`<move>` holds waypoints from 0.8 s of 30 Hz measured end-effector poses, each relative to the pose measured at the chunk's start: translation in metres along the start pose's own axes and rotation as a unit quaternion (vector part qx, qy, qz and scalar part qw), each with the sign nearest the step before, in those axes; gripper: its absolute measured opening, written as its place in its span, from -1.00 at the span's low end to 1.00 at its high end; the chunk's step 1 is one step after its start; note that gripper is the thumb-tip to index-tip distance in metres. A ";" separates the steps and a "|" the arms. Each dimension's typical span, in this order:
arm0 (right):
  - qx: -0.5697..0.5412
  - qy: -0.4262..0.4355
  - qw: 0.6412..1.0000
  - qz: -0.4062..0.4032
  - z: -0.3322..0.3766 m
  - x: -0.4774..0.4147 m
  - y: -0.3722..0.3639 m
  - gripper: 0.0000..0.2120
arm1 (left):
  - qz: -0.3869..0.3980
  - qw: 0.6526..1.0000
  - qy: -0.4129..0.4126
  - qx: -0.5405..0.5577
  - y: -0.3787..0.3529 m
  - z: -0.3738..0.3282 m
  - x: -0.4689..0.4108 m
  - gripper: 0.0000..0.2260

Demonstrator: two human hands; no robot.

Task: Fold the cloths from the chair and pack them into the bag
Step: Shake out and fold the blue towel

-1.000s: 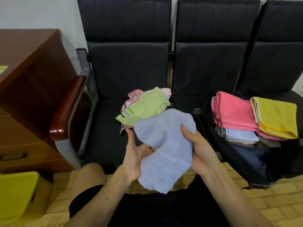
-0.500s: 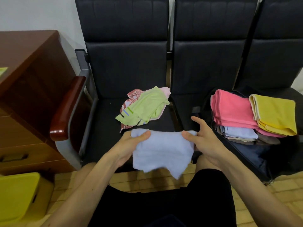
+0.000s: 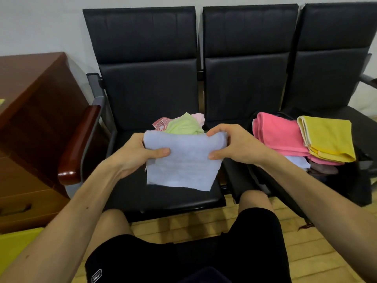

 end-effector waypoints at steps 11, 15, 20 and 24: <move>0.072 -0.007 0.996 -0.051 -0.002 0.004 0.020 -0.91 | -0.190 0.974 -0.076 -0.099 0.004 -0.005 -0.005 -0.57; 0.011 -0.014 0.999 -0.042 -0.006 0.008 0.027 -0.94 | -0.225 0.951 -0.125 -0.174 -0.002 -0.020 -0.004 -0.68; -0.136 -0.029 0.990 0.009 -0.019 0.016 0.029 -0.83 | -0.133 0.972 -0.168 -0.096 -0.026 -0.043 0.005 -0.74; -0.358 -0.033 0.933 -0.007 -0.035 0.023 0.032 -0.69 | -0.110 0.973 -0.183 -0.087 -0.038 -0.053 0.008 -0.74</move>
Point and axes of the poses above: each hand's wrist, its own x-axis away from the middle knuckle, its own y-axis out of the back of the hand, z = x × y, the point moved 6 cm from there along -x, towards the middle knuckle, and after that the axes turned 12 degrees about -x, right-handed, at the moved point
